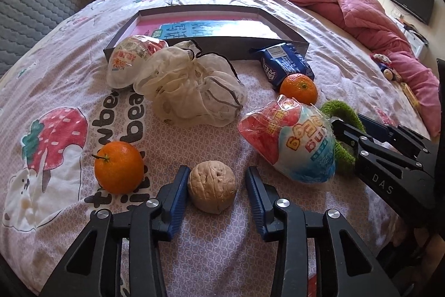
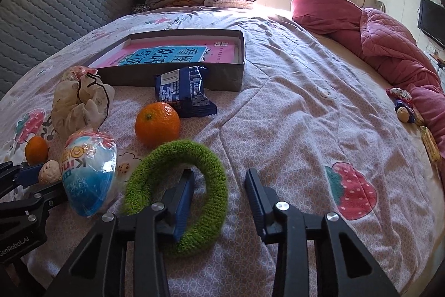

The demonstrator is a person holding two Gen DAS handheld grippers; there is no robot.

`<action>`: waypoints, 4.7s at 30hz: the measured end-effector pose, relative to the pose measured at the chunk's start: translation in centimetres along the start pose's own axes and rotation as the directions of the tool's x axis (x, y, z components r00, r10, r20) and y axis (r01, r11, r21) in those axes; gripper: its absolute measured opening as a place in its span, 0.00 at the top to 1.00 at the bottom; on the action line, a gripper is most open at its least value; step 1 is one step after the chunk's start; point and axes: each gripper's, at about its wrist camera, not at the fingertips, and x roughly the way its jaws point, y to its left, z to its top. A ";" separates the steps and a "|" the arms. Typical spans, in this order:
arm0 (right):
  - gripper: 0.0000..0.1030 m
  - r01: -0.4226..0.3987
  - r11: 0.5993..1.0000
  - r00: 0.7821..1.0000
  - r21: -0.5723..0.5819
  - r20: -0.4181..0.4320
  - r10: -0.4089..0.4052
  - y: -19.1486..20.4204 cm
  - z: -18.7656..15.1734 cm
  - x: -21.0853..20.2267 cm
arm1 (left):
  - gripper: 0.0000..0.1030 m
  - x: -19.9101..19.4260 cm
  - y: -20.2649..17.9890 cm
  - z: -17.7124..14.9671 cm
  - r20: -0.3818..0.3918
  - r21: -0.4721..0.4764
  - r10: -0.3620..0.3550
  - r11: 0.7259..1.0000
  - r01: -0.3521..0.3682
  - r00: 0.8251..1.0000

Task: Organize objects
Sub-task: 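Close left tool on the walnut while right tool closes on the green ring, then carry the walnut and green ring over the grey box tray with both tools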

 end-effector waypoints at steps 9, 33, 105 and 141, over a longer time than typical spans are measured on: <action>0.82 -0.033 0.999 0.999 0.013 0.018 0.033 -0.4 -0.2 -0.6 | 0.68 -0.4 0.2 -0.2 0.009 -0.005 -0.011 1.000 0.011 1.000; 0.87 -0.116 0.992 0.987 0.052 0.119 0.109 -1.5 0.3 -3.4 | 0.68 -4.1 0.2 -0.1 0.079 -0.005 -0.038 0.999 0.039 0.996; 0.87 -0.092 0.995 0.996 -0.042 0.007 0.092 0.2 15.8 12.0 | 0.68 11.7 9.3 21.3 -0.046 -0.140 0.039 0.989 -0.046 0.998; 0.87 -0.033 0.999 0.998 -0.039 -0.048 0.031 -0.1 16.0 12.5 | 0.47 12.3 9.9 20.6 -0.107 -0.189 0.044 0.980 -0.064 0.993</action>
